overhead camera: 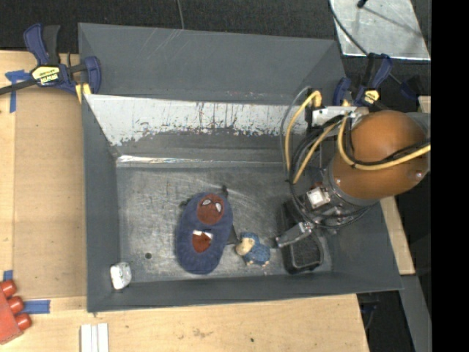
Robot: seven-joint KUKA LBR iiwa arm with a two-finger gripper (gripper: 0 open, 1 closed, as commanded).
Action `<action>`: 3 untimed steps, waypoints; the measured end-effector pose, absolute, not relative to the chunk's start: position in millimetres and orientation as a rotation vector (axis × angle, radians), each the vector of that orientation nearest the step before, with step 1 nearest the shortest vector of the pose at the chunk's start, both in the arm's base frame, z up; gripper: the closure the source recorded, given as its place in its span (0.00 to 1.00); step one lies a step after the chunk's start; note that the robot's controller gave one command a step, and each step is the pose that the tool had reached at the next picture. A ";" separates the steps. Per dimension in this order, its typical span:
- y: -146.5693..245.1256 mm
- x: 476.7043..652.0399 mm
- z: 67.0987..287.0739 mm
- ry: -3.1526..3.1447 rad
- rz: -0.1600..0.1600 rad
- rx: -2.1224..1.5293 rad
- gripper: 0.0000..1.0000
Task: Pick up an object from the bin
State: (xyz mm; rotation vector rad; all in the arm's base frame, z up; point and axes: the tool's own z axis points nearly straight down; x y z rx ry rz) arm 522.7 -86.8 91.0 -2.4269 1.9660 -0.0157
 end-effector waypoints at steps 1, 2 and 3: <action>-82.1 523.6 89.1 1.526 -0.041 -2.710 0.00; -80.5 519.7 88.9 1.529 -0.017 -2.719 1.00; -79.4 519.3 105.3 1.541 0.004 -2.735 1.00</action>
Offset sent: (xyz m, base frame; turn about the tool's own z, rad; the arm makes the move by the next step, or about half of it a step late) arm -0.0174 0.0002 -0.0210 -0.3843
